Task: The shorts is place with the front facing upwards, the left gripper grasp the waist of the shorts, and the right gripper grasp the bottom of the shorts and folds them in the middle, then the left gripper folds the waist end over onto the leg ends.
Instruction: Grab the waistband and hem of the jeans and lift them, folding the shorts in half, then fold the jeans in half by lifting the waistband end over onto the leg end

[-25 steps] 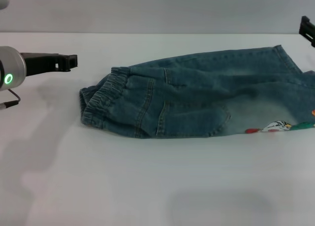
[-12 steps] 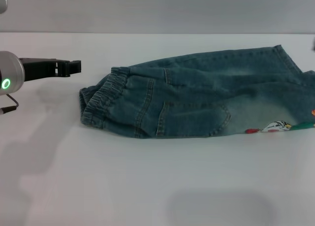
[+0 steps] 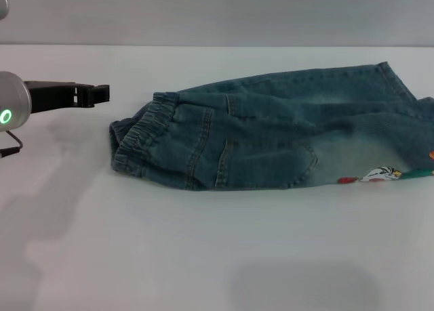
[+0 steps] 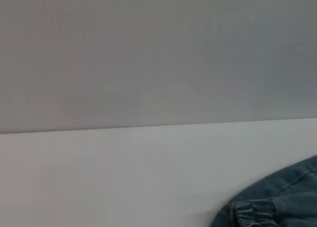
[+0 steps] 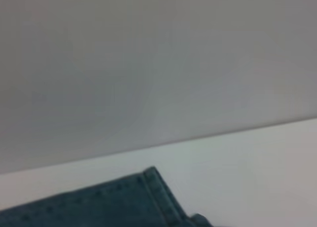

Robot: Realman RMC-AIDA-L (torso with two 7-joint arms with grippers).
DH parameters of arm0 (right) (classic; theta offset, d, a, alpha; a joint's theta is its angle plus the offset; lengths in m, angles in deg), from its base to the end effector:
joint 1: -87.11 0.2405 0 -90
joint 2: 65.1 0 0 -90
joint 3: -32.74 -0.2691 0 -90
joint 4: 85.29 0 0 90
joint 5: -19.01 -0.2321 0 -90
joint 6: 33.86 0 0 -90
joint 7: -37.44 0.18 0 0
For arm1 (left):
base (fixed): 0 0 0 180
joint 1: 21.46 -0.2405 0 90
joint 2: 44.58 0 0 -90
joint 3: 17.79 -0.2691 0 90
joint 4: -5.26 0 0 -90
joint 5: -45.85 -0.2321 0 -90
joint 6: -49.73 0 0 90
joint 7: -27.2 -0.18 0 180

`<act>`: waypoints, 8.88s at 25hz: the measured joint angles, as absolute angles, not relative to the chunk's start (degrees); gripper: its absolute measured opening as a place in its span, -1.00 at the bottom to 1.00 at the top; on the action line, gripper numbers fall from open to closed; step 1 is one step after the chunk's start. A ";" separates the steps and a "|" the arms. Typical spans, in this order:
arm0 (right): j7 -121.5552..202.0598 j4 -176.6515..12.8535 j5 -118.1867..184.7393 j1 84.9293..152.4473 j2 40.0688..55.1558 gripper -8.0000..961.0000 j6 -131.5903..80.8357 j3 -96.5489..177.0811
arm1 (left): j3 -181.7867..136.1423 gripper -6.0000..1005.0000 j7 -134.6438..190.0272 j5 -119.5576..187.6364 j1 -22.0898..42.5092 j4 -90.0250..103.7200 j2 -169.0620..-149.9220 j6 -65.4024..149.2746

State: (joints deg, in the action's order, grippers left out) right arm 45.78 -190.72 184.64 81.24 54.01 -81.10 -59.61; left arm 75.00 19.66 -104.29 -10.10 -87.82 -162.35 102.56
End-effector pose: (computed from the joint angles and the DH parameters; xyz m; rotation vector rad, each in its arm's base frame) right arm 0.2893 0.3489 0.0802 -1.5485 1.2010 0.1942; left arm -0.2315 0.4036 0.0176 -1.9598 -1.1199 -0.1704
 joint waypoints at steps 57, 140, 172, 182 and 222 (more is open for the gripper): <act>41.79 -157.09 184.06 100.40 53.39 0.57 -74.05 -73.71 | 74.76 0.21 16.65 -102.96 -9.60 -86.84 -162.44 102.53; 29.94 -148.72 175.59 115.51 50.81 -0.95 -68.71 -81.27 | 74.11 0.19 16.74 -101.53 -8.73 -86.53 -162.52 99.19; 18.80 -124.99 174.00 121.71 53.85 0.18 -36.13 -69.58 | 74.59 0.19 16.14 -101.54 -8.43 -85.84 -162.44 99.99; 20.70 -127.53 161.17 112.02 53.96 0.13 -15.63 -46.85 | 75.97 0.19 16.53 -101.18 -7.87 -85.88 -162.50 107.80; 23.91 -126.74 160.51 110.85 53.90 -0.98 -16.77 -42.58 | 69.12 0.23 16.68 -98.15 0.42 -73.94 -162.70 111.76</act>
State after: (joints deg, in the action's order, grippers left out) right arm 23.91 -126.74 160.51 110.85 53.90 -16.77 -42.58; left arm 69.12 16.68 -98.15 0.42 -73.94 -162.70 111.76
